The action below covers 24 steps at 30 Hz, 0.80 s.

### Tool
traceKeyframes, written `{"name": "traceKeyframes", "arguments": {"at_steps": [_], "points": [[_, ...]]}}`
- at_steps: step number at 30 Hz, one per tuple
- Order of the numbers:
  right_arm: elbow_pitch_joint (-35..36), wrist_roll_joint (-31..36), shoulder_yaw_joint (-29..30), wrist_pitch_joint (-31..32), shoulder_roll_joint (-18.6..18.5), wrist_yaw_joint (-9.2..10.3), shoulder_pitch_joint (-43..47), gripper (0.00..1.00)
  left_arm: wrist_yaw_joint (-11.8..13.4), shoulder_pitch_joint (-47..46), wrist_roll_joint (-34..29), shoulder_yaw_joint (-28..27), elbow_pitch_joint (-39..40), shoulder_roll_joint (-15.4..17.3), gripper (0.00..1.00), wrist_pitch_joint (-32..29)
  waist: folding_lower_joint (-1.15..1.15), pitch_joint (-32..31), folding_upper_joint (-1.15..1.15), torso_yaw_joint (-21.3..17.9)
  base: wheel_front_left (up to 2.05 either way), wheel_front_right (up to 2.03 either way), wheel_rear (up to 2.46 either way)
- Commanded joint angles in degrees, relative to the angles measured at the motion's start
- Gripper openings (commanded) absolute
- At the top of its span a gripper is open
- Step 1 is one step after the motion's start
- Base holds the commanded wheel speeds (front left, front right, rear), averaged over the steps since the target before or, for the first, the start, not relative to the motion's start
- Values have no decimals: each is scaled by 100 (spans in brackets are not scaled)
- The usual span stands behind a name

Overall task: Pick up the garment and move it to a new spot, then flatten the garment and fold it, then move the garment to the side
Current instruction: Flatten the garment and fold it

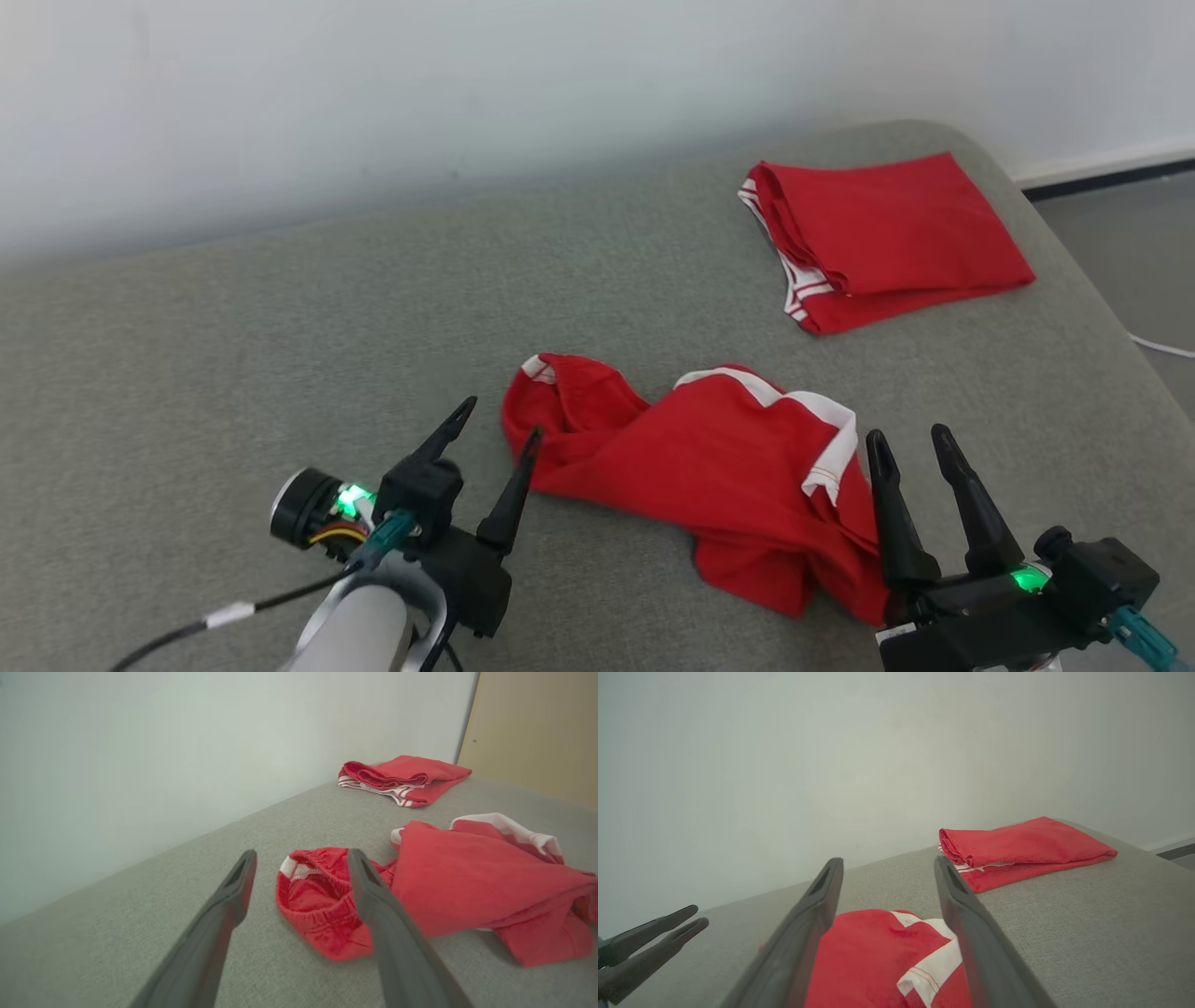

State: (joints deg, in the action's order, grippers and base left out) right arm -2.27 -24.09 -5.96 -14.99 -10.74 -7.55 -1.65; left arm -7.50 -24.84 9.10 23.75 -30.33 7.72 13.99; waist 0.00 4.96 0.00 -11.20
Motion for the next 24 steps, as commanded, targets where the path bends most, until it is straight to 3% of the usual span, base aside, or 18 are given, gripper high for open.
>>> {"name": "traceKeyframes", "arguments": {"at_steps": [1,11,20,21,22,23,24], "points": [[-9,44,4,-24,41,16,-50,100,9,-156,84,93,-101,36,100,-45,0,226,0,-233,0,0,0],[-62,51,40,-25,186,16,-218,100,8,-1112,1062,1412,-1208,278,100,-438,0,472,0,-608,0,0,0],[-63,68,127,-25,200,16,-216,100,7,-1410,1849,2541,-1681,482,98,-783,0,478,0,-646,0,0,0],[-60,73,141,-25,194,16,-220,100,7,-1428,1959,2632,-1696,482,56,-809,0,473,0,-635,0,0,0],[-56,74,169,-25,185,16,-218,100,7,-1458,2065,2726,-1696,484,34,-821,0,463,0,-614,0,0,0],[-50,78,181,-25,179,16,-216,100,7,-1492,2129,2780,-1708,505,5,-770,0,453,0,-596,0,0,0],[-41,81,196,-25,173,16,-211,100,7,-1514,2172,2833,-1731,536,0,-728,0,441,0,-570,0,0,0]]}}
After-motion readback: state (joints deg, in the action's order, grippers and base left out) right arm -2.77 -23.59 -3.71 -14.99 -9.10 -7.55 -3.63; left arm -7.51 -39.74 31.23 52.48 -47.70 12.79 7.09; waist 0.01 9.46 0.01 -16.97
